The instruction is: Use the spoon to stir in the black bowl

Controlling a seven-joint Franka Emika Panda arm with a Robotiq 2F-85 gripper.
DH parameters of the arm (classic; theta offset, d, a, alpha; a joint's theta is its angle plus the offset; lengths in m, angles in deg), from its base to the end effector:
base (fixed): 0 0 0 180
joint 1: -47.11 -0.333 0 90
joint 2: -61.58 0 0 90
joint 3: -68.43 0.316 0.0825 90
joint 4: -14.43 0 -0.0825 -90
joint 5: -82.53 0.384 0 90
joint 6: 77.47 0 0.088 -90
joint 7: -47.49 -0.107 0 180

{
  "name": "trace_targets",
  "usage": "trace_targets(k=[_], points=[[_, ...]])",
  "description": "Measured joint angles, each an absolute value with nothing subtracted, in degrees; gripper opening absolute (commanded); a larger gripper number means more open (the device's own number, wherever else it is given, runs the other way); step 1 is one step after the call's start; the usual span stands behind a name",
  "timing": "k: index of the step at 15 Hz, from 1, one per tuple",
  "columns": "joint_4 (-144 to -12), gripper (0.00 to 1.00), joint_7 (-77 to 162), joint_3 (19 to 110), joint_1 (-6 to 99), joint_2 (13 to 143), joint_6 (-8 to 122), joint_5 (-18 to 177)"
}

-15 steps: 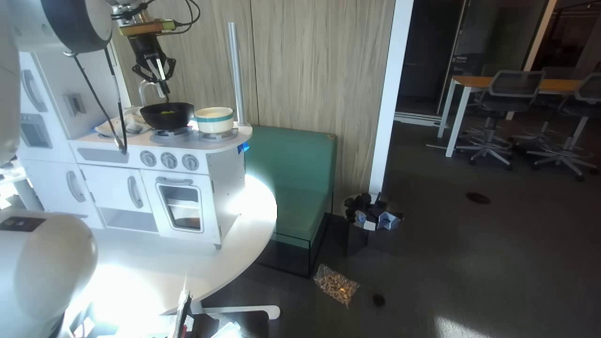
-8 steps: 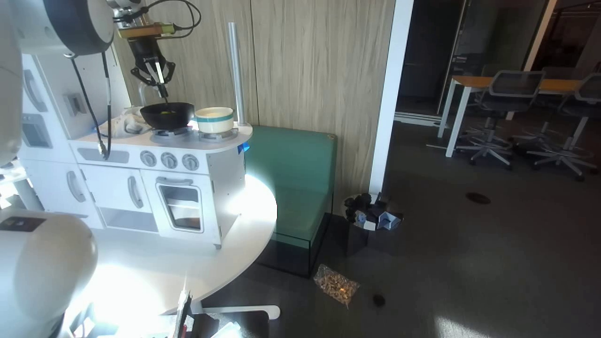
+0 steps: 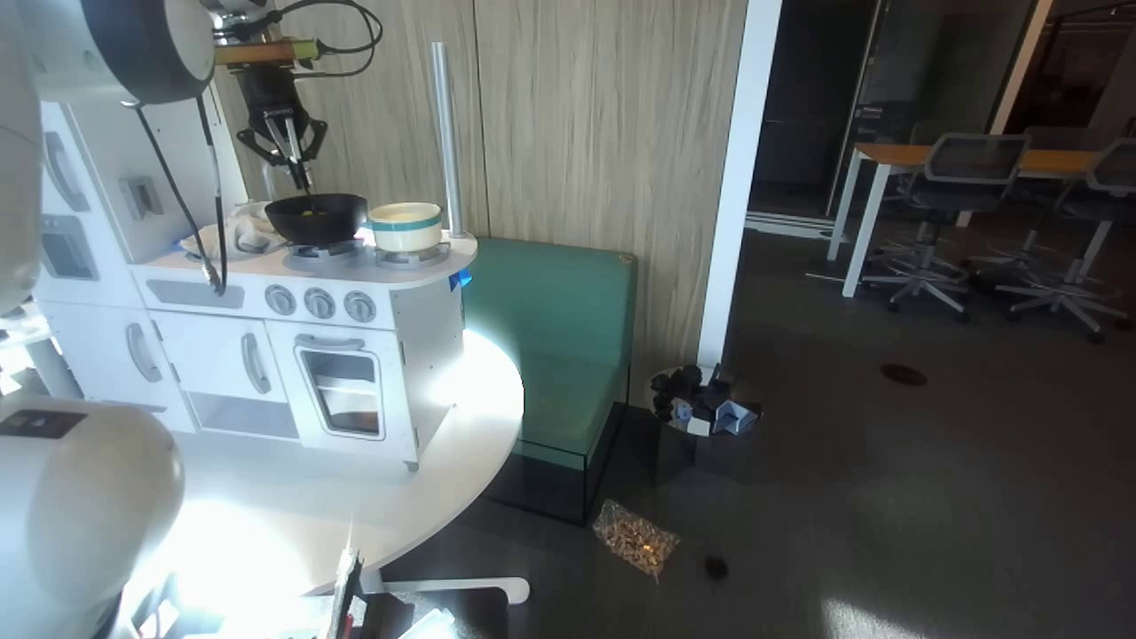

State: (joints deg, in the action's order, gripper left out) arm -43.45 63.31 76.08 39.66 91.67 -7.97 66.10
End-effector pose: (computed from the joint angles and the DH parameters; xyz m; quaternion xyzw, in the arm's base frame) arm 0.6518 0.1111 0.5367 0.9540 0.2310 -0.1594 0.1050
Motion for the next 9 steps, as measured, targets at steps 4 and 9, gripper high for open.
trace_targets(k=[4,9], points=[[-43.0,0.02,59.8,75.6,39.7,91.7,-10.8,65.4],[-42.8,0.02,59.3,75.2,39.7,92.3,-9.9,63.4]])
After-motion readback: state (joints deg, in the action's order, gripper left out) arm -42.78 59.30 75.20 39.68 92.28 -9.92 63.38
